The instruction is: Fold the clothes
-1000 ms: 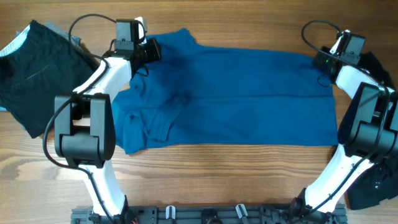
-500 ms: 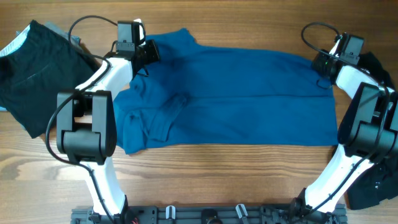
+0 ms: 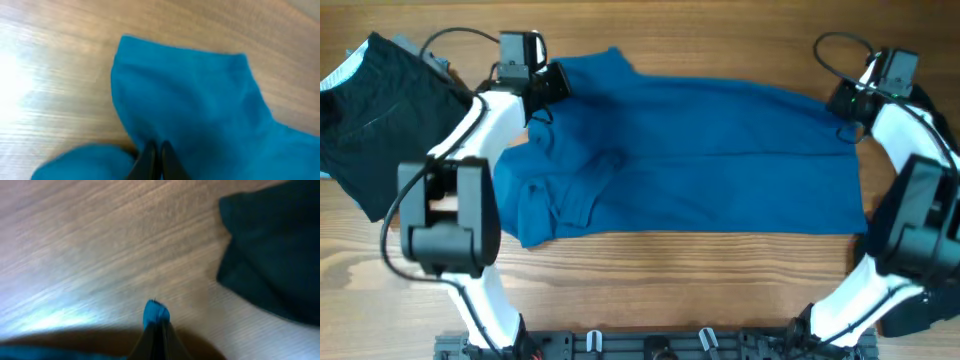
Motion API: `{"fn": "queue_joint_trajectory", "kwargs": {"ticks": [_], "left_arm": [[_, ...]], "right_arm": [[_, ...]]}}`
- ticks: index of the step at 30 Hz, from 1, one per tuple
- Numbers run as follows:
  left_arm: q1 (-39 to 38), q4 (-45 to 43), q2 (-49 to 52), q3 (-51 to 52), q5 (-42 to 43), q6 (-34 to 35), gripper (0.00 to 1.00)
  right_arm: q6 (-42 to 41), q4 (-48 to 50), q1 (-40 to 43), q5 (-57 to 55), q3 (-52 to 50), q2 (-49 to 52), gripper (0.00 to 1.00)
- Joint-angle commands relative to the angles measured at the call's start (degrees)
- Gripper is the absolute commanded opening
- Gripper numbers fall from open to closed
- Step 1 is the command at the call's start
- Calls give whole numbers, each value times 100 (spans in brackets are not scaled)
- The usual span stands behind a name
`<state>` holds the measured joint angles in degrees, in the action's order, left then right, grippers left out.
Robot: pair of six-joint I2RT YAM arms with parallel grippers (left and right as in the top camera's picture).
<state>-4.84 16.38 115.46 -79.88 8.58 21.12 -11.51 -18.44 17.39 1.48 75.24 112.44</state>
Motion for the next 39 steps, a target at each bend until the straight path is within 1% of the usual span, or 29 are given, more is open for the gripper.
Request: {"fn": "queue_joint_trajectory", "kwargs": {"ticks": [1, 2, 3, 5, 7, 8, 9, 12, 16, 18, 20, 23, 24, 25, 26, 28, 29, 30, 32, 34, 36, 37, 38, 39], "left_arm": [[70, 748, -708, 2, 57, 205, 4], [101, 1073, -916, 2, 55, 205, 4], [216, 1674, -1322, 2, 55, 208, 4], [321, 2227, -1547, 2, 55, 205, 4], [437, 3034, -1637, 4, 57, 203, 4], [485, 3510, -1635, 4, 55, 199, 4], [503, 3773, -1635, 4, 55, 155, 4], [501, 4105, -1635, 4, 61, 55, 4], [442, 4664, -1635, 7, 98, 31, 4], [376, 4944, -1635, 39, 98, 31, 4], [286, 5056, -1635, 162, 101, 33, 4], [98, 5075, -1635, 481, 98, 33, 4], [68, 5104, -1635, 573, 98, 33, 4], [55, 5300, -1633, 638, 98, 31, 19], [57, 5512, -1633, 638, 94, 26, 32], [61, 5792, -1635, 638, 76, -146, 42], [61, 5803, -1635, 638, 35, -144, 44], [61, 5692, -1635, 636, -15, -146, 45], [61, 5112, -1637, 636, -9, -142, 46], [59, 4371, -1637, 592, 382, -142, 47], [55, 3657, -1637, 588, 1029, -142, 48], [17, 3067, -1626, 588, 1416, -140, 48], [-70, 2634, -1609, 588, 1423, -140, 52], [-160, 2354, -1572, 588, 1373, -138, 58]], "right_arm": [[-66, -887, -26, 70, -13, -857, 4], [-66, -1235, -15, 68, -13, -994, 4], [-70, -1943, 63, 48, -13, -1134, 4], [-66, -2345, 133, 39, -13, -1130, 4], [-61, -2717, 234, -155, -13, -1130, 5], [-66, -2841, 284, -409, -15, -1130, 5], [-63, -2924, 330, -660, -15, -1130, 6], [-70, -2940, 511, -1091, -15, -1130, 8], [-238, -2942, 708, -931, -15, -1104, 8], [-214, -3187, 702, -850, -22, -1060, 8], [-212, -3189, 708, -890, -142, -1054, 9], [-219, -3163, 708, -1246, -356, -1054, 9], [-216, -3220, 708, -1279, -365, -1054, 14], [-216, -3362, 708, -1467, -365, -1054, 26], [-232, -3467, 708, -1633, -365, -1054, 30], [-463, -3556, 793, -1687, -365, -1054, 38], [-450, -3532, 837, -1469, -365, -1054, 39], [-105, -3440, 866, -857, -365, -1054, 41], [629, -3335, 868, 739, -365, -1054, 45], [1088, -3316, 833, 1954, -365, -1054, 47], [1158, -3318, 776, 2002, -369, -1054, 48], [1150, -3316, 754, 2004, -369, -1054, 48], [1150, -3318, 754, 2004, -369, -1054, 49], [1134, -3322, 754, 2004, -369, -1054, 50]]}}
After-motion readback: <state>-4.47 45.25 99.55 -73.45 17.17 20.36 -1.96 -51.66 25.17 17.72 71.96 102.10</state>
